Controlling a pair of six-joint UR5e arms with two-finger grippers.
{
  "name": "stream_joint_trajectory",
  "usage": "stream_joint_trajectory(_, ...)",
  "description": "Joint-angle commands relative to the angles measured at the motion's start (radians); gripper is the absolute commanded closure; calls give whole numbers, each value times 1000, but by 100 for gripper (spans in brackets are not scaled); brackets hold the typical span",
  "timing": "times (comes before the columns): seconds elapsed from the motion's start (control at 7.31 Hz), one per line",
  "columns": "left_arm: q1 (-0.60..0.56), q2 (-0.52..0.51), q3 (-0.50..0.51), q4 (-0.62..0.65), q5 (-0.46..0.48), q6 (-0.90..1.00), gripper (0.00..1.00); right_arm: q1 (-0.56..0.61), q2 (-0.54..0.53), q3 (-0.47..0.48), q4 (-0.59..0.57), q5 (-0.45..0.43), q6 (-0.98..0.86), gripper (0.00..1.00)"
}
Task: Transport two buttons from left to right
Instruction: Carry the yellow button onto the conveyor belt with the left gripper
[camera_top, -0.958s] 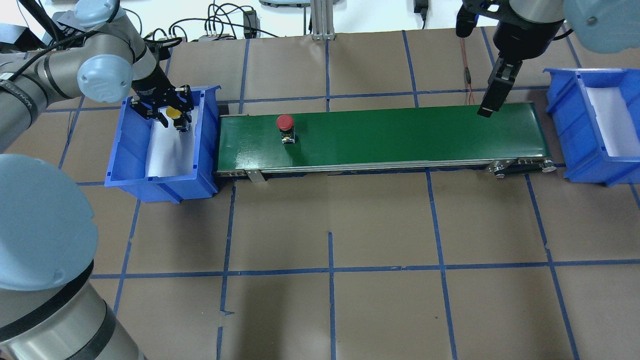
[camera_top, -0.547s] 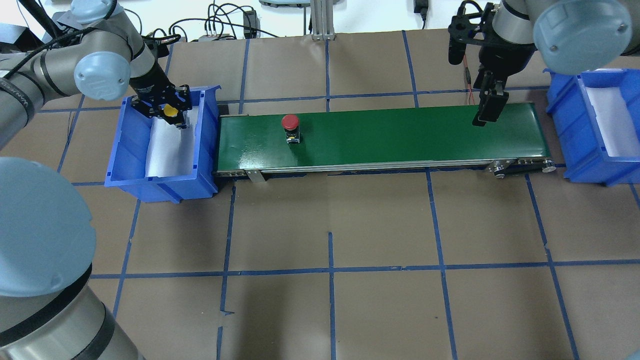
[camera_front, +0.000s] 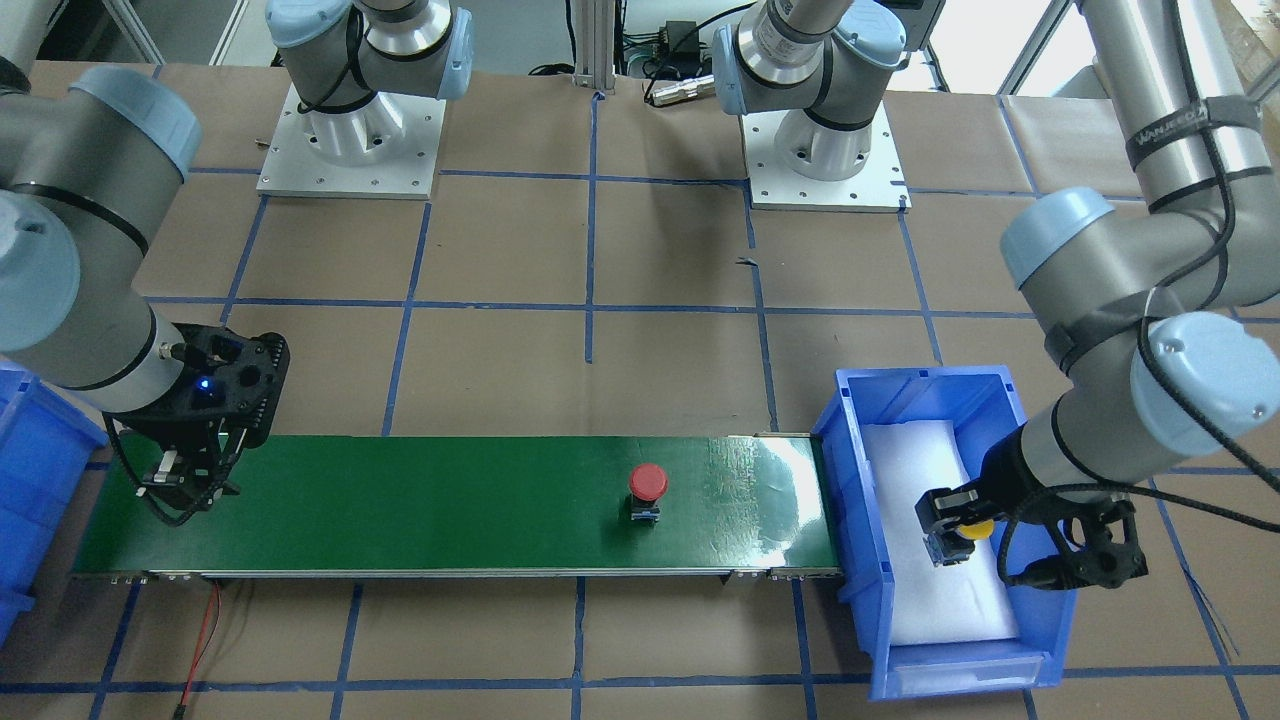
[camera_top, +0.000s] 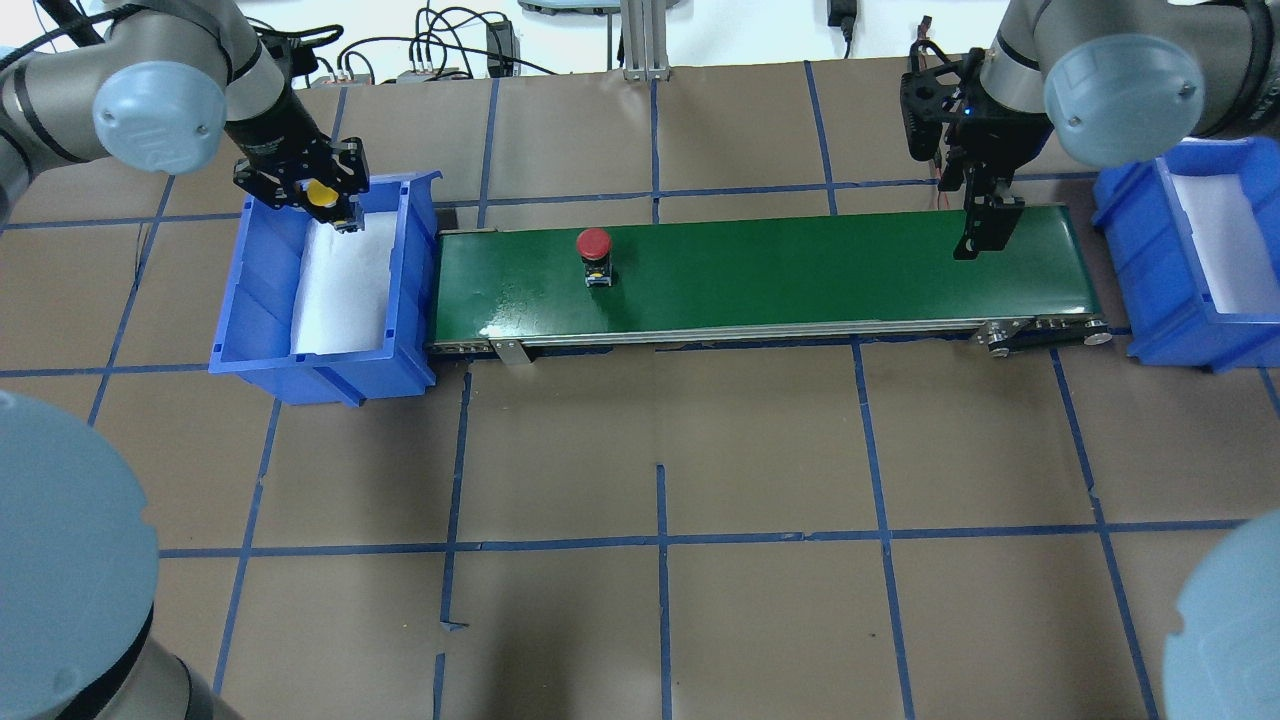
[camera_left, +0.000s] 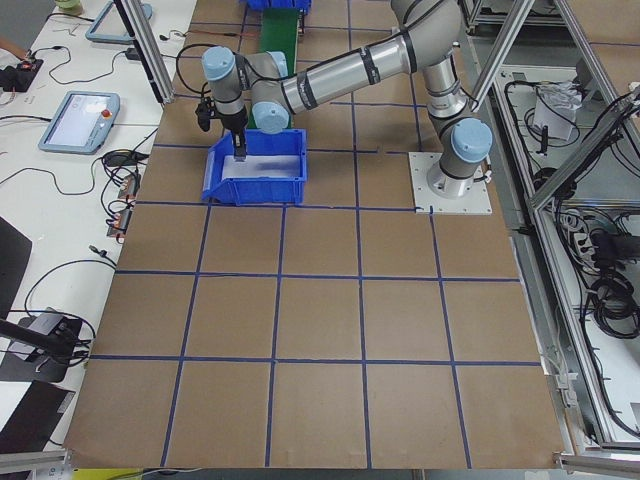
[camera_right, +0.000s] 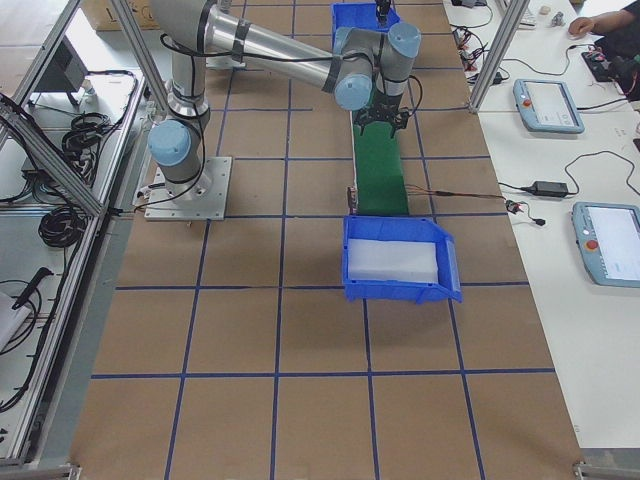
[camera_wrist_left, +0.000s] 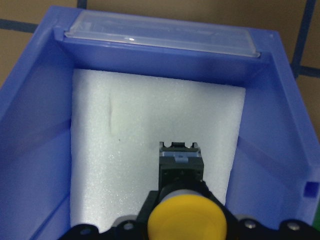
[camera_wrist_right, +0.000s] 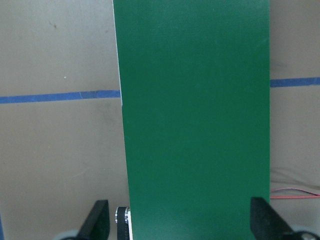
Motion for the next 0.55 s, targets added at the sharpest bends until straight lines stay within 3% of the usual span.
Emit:
stream_joint_trajectory(0.0, -66, 93, -5, -79, 10, -4, 73, -20, 15, 74, -137, -11, -38, 0)
stream_joint_trajectory(0.41, -248, 70, -8, -91, 11, -130, 73, -29, 15, 107, -182, -1, -55, 0)
